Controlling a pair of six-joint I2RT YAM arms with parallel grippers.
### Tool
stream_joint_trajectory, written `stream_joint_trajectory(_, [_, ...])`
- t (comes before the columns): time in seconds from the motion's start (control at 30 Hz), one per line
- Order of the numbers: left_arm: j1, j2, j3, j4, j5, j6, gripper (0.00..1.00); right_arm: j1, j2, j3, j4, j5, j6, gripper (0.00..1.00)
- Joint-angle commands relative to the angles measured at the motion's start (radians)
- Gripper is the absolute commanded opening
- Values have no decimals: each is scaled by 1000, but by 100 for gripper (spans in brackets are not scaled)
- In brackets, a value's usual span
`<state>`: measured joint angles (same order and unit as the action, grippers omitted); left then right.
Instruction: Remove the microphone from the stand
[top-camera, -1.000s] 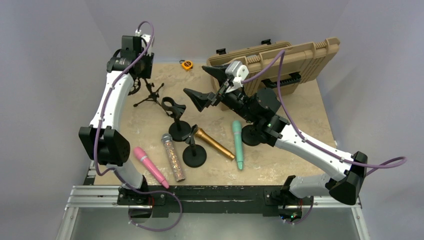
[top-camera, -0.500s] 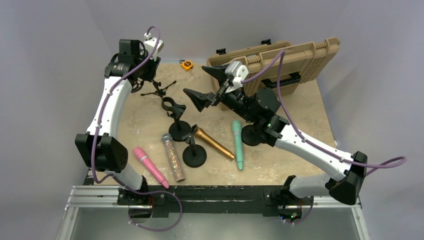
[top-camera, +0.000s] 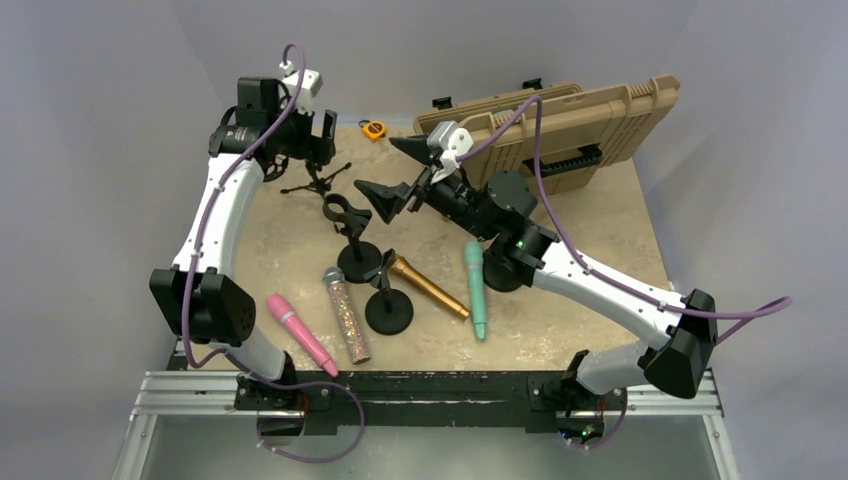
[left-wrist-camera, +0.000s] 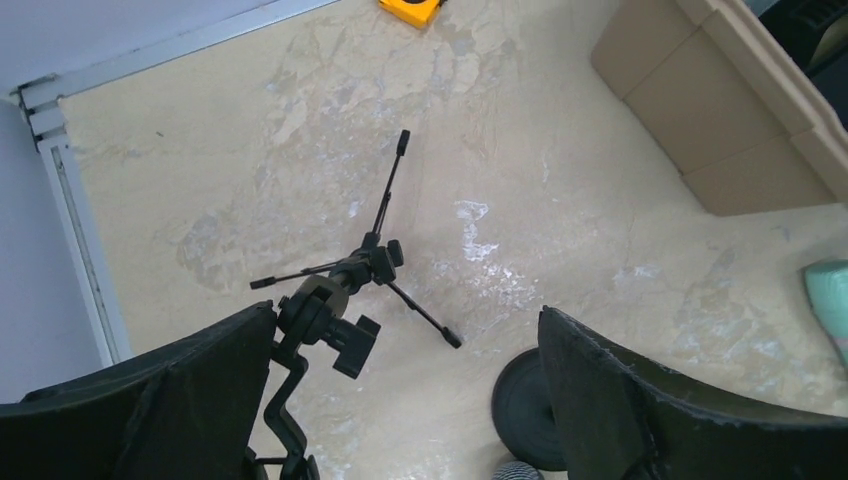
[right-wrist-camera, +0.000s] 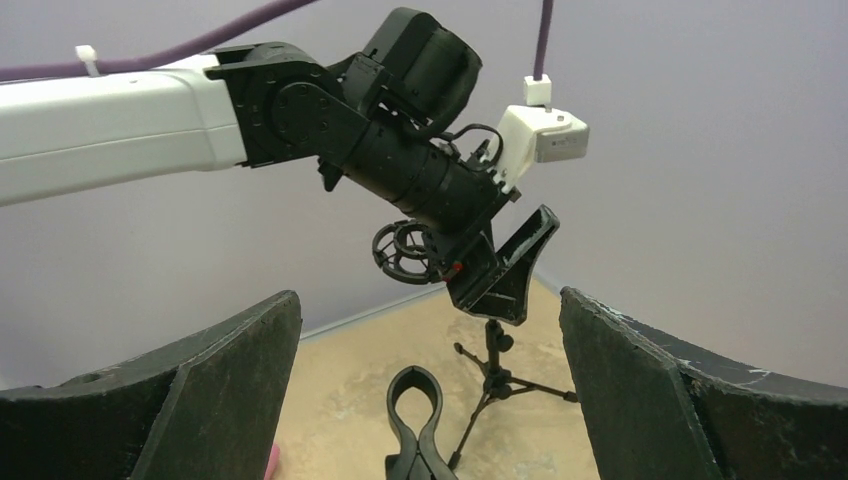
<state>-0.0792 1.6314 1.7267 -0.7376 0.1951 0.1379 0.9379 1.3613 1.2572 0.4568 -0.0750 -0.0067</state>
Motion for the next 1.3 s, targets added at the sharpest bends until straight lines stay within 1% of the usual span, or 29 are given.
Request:
stream_joint_trajectory(0.0, [-2, -121, -32, 76, -62, -168, 100, 3, -31, 13, 41, -18, 32, 99])
stream_joint_trajectory(0.17, [-4, -214, -87, 124, -123, -266, 100, 3, -45, -2, 50, -15, 34, 99])
stream_joint_trajectory(0.27, [-5, -286, -156, 179, -163, -315, 100, 3, -44, -5, 49, -16, 33, 99])
stream_joint_trajectory(0.3, [-4, -313, -182, 201, -173, -335, 97, 2, -45, -7, 51, -16, 32, 99])
stream_joint_trajectory(0.43, [-4, -468, -336, 311, -182, -420, 82, 2, -44, -23, 61, -13, 31, 99])
stream_joint_trajectory(0.5, [-4, -530, -430, 355, -184, -472, 79, 3, -44, -31, 67, -18, 31, 99])
stream_joint_trajectory(0.53, [-4, -556, -493, 367, -190, -495, 79, 2, -42, -34, 73, -21, 29, 99])
stream_joint_trajectory(0.57, [-4, -575, -529, 362, -231, -527, 80, 2, -42, -38, 78, -23, 28, 99])
stream_joint_trajectory(0.63, [-4, -611, -608, 348, -316, -605, 83, 2, -42, -43, 88, -30, 23, 99])
stream_joint_trajectory(0.7, [-2, -641, -696, 356, -369, -696, 88, 3, -43, -46, 93, -36, 17, 99])
stream_joint_trajectory(0.8, [1, -676, -870, 474, -350, -837, 91, 3, -56, -54, 95, -39, 12, 99])
stream_joint_trajectory(0.87, [1, -668, -970, 588, -340, -875, 91, 3, -71, -59, 88, -33, 13, 99])
stream_joint_trajectory(0.93, [9, -615, -1010, 667, -324, -882, 88, 2, -95, -69, 88, -30, 12, 99])
stream_joint_trajectory(1.0, [9, -522, -978, 663, -298, -858, 84, 4, -122, -87, 93, -27, 12, 99])
stream_joint_trajectory(1.07, [9, -410, -941, 647, -276, -845, 82, 3, -145, -105, 100, -24, 13, 99])
stream_joint_trajectory(1.17, [12, -298, -916, 668, -260, -844, 80, 3, -166, -124, 105, -23, 13, 99])
stream_joint_trajectory(1.23, [18, -234, -901, 676, -251, -858, 72, 2, -171, -128, 101, -18, 16, 99])
stream_joint_trajectory(1.27, [20, -206, -885, 664, -249, -866, 67, 3, -171, -128, 98, -14, 19, 99])
